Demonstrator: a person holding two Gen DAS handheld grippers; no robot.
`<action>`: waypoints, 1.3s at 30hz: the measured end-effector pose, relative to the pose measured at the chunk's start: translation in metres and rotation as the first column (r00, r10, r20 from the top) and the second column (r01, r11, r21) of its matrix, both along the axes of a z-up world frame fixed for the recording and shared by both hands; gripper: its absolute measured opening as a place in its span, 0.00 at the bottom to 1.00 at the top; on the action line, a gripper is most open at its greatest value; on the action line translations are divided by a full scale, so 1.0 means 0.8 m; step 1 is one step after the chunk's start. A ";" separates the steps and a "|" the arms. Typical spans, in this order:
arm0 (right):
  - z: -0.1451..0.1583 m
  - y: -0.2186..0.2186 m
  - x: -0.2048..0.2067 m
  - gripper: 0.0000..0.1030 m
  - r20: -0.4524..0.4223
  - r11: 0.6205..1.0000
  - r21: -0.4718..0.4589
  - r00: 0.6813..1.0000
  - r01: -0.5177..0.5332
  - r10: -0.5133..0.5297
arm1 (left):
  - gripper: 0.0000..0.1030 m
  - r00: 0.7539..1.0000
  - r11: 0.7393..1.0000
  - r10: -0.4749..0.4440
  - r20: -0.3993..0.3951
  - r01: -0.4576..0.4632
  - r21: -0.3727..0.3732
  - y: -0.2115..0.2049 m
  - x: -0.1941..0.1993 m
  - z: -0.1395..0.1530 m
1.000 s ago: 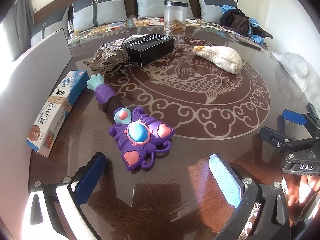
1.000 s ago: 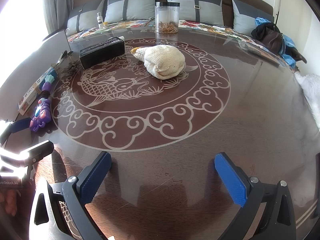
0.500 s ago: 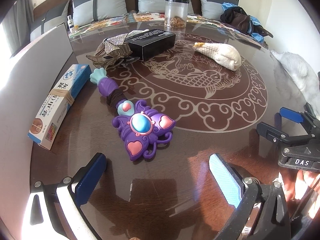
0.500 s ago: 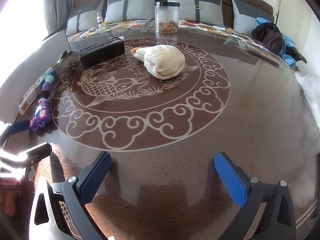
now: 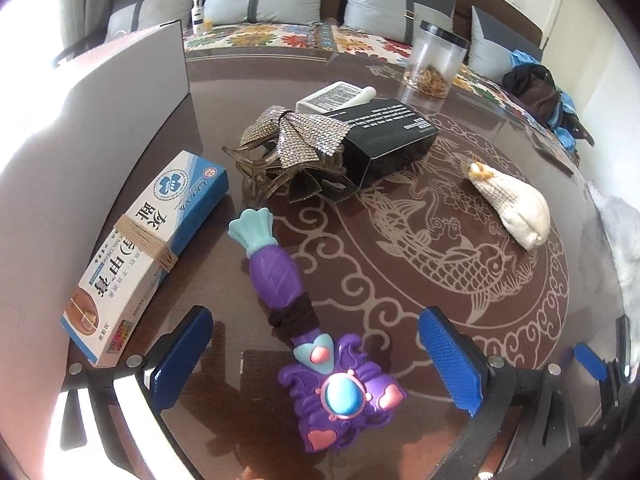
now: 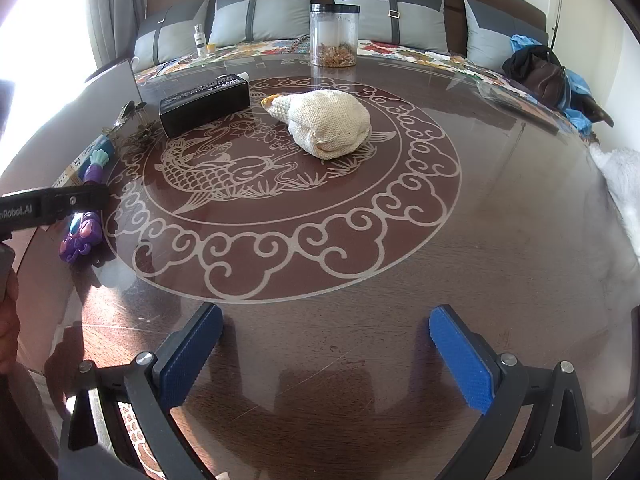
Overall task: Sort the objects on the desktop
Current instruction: 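Grasp the purple toy wand with the left gripper while the right gripper grasps the cream knitted bag, then carry the toy wand and knitted bag into the white box and open both grippers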
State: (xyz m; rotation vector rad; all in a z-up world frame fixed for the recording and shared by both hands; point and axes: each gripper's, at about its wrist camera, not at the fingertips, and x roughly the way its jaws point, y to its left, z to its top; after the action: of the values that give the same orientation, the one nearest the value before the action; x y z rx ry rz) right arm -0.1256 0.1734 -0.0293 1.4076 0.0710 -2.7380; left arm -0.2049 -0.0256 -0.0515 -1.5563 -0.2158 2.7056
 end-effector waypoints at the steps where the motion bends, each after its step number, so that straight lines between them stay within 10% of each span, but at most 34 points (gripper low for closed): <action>1: 0.000 0.000 0.000 1.00 0.000 1.000 0.000 1.000 0.000 0.000 | 1.00 1.000 1.000 0.018 0.007 -0.018 -0.001 0.000 -0.005 -0.003; 5: 0.000 0.000 0.000 1.00 0.000 1.000 0.000 1.000 0.000 0.000 | 0.83 0.997 0.993 0.072 -0.004 -0.072 -0.092 0.007 -0.016 -0.008; 7: 0.000 0.000 0.000 1.00 0.000 1.000 0.000 1.000 0.000 0.000 | 0.43 0.996 0.988 0.083 -0.026 -0.085 -0.128 0.008 -0.014 -0.004; 10: 0.000 0.000 0.000 1.00 0.000 1.000 0.000 1.000 0.000 0.000 | 0.21 0.997 0.992 0.073 -0.017 -0.074 -0.098 -0.003 -0.010 0.000; 21: 0.064 0.031 -0.103 1.00 -0.073 0.993 -0.082 0.994 -0.084 0.078 | 0.21 0.995 0.998 -0.067 -0.069 0.067 0.004 -0.017 0.061 0.018; 26: 0.048 -0.023 -0.205 0.98 0.133 0.958 -0.010 0.949 -0.288 0.286 | 0.21 0.988 0.992 -0.118 -0.100 0.121 0.021 -0.014 0.082 0.022; 27: 0.040 -0.031 -0.210 0.82 0.160 0.952 0.012 0.940 -0.307 0.301 | 0.21 0.986 0.992 -0.123 -0.111 0.127 0.029 -0.015 0.087 0.026; 29: 0.031 -0.037 -0.208 0.46 0.200 0.950 0.018 0.932 -0.312 0.302 | 0.21 0.982 0.989 -0.123 -0.142 0.133 0.068 -0.022 0.099 0.038; 39: 0.091 -0.040 -0.056 0.43 0.027 0.944 -0.036 0.944 -0.329 0.330 | 0.21 0.956 0.971 -0.063 -0.287 0.125 0.202 -0.056 0.156 0.107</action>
State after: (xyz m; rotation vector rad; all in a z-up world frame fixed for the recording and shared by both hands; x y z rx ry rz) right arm -0.1702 0.1417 0.0432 1.2973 0.2391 -2.4319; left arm -0.0803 -0.0705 0.0343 -1.0861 -0.4051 2.6770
